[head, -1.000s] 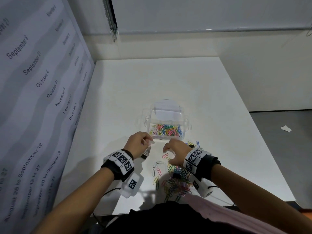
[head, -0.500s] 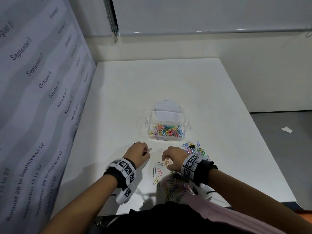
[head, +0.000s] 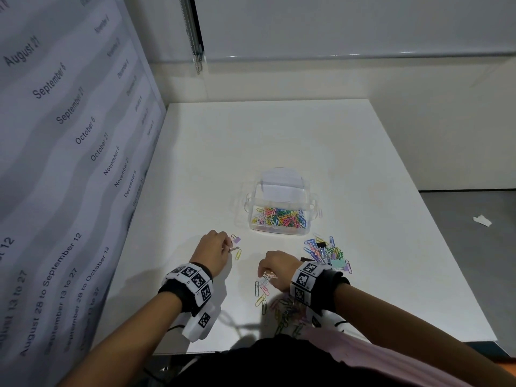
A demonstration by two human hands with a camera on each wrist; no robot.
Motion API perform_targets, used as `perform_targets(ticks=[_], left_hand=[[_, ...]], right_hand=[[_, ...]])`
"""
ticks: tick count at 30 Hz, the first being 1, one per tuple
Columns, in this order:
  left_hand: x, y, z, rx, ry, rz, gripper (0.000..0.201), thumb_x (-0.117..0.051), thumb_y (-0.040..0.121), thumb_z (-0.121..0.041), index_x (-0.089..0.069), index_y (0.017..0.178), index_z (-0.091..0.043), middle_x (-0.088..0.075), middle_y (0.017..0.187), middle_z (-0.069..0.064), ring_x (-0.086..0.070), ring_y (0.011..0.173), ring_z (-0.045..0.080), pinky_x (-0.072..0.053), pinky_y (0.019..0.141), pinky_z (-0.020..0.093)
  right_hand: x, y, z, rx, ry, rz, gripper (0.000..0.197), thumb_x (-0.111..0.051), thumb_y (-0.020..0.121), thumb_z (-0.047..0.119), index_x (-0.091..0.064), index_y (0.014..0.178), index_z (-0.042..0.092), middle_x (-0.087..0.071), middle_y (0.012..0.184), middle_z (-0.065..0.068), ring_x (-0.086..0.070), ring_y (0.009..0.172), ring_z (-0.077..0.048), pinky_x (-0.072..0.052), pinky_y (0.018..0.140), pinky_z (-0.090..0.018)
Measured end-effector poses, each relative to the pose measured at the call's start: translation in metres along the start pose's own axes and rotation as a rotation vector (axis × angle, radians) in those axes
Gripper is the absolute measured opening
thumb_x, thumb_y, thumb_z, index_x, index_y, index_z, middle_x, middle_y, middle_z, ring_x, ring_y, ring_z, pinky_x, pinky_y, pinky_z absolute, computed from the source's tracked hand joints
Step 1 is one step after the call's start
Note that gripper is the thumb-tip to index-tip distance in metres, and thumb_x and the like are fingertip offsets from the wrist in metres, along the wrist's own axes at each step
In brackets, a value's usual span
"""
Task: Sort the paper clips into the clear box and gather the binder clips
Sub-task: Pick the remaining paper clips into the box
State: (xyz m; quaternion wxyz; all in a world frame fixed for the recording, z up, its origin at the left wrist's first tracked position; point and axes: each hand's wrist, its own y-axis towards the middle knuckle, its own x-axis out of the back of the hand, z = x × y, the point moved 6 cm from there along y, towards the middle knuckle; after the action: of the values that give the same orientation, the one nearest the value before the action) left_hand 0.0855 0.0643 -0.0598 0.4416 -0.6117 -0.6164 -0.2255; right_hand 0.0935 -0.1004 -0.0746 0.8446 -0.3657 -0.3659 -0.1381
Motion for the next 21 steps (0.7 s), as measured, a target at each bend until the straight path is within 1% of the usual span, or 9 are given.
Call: perform_targets(ticks=[3,5,8,10,12,14,17,19,21], left_hand=[[0.001,-0.003,-0.007,-0.019,-0.049,-0.018,0.014,-0.055,0.085,-0.008,-0.063,0.096,-0.010,-0.046,0.095,0.001,-0.057,0.102,0.024,-0.040,0.084,0.021],[-0.004,-0.005,-0.018,-0.041,-0.042,0.090,0.021,-0.063,0.081,-0.017,-0.060,0.102,-0.016,-0.046,0.099,-0.001,-0.056,0.108,0.022,-0.042,0.090,0.023],[-0.024,-0.013,-0.029,-0.071,0.179,0.333,0.074,-0.076,0.070,-0.040,-0.043,0.132,-0.015,-0.039,0.132,0.005,-0.040,0.129,0.020,-0.036,0.107,0.031],[-0.034,-0.020,-0.034,-0.085,0.267,0.417,0.093,-0.079,0.065,-0.045,-0.032,0.138,-0.014,-0.027,0.144,0.006,-0.026,0.139,0.022,-0.032,0.112,0.035],[-0.042,-0.025,-0.041,-0.135,0.304,0.432,0.093,-0.082,0.061,-0.043,-0.035,0.133,-0.011,-0.031,0.136,0.007,-0.030,0.134,0.025,-0.037,0.107,0.036],[-0.050,-0.031,-0.048,-0.193,0.349,0.430,0.088,-0.084,0.060,-0.040,-0.038,0.128,-0.008,-0.036,0.126,0.008,-0.038,0.121,0.025,-0.040,0.100,0.035],[-0.061,-0.035,-0.053,-0.249,0.352,0.406,0.081,-0.084,0.059,-0.035,-0.041,0.122,-0.007,-0.039,0.120,0.009,-0.043,0.110,0.025,-0.043,0.093,0.035],[-0.065,-0.034,-0.054,-0.227,0.261,0.391,0.074,-0.083,0.062,-0.032,-0.044,0.119,-0.007,-0.041,0.118,0.009,-0.047,0.107,0.026,-0.043,0.090,0.035],[-0.065,-0.032,-0.055,-0.174,0.158,0.368,0.063,-0.080,0.068,-0.029,-0.046,0.117,-0.009,-0.044,0.117,0.008,-0.051,0.104,0.025,-0.043,0.087,0.032]], right_hand=[[0.012,-0.003,-0.008,0.007,0.058,-0.076,0.031,-0.057,0.080,0.004,-0.062,0.109,0.015,-0.059,0.109,-0.007,-0.052,0.095,-0.020,-0.037,0.080,-0.025],[0.020,-0.005,-0.014,0.004,0.076,-0.113,0.033,-0.063,0.077,0.009,-0.061,0.110,0.014,-0.057,0.106,-0.006,-0.050,0.090,-0.017,-0.034,0.077,-0.022],[0.019,-0.008,-0.020,-0.025,0.042,-0.077,0.052,-0.075,0.070,0.018,-0.055,0.118,0.017,-0.049,0.110,-0.006,-0.051,0.103,-0.021,-0.037,0.079,-0.023],[0.012,-0.008,-0.023,-0.032,0.015,-0.028,0.066,-0.080,0.065,0.021,-0.051,0.123,0.017,-0.045,0.118,-0.008,-0.048,0.107,-0.023,-0.039,0.086,-0.027],[0.005,-0.009,-0.025,-0.023,0.009,-0.005,0.071,-0.083,0.063,0.021,-0.049,0.125,0.016,-0.042,0.120,-0.010,-0.047,0.108,-0.025,-0.040,0.087,-0.028],[0.000,-0.010,-0.024,-0.015,0.026,-0.003,0.071,-0.084,0.062,0.022,-0.050,0.124,0.016,-0.042,0.118,-0.010,-0.048,0.106,-0.025,-0.042,0.087,-0.029],[-0.004,-0.009,-0.022,-0.037,0.038,-0.004,0.061,-0.079,0.066,0.019,-0.051,0.120,0.015,-0.037,0.104,-0.003,-0.049,0.104,-0.026,-0.040,0.084,-0.028],[-0.003,-0.007,-0.018,-0.047,0.032,-0.007,0.051,-0.075,0.071,0.016,-0.054,0.117,0.012,-0.035,0.099,0.000,-0.050,0.105,-0.028,-0.037,0.081,-0.027],[0.000,-0.007,-0.015,-0.059,0.015,-0.013,0.040,-0.072,0.074,0.016,-0.058,0.111,0.010,-0.040,0.095,-0.001,-0.051,0.105,-0.028,-0.036,0.080,-0.028]])
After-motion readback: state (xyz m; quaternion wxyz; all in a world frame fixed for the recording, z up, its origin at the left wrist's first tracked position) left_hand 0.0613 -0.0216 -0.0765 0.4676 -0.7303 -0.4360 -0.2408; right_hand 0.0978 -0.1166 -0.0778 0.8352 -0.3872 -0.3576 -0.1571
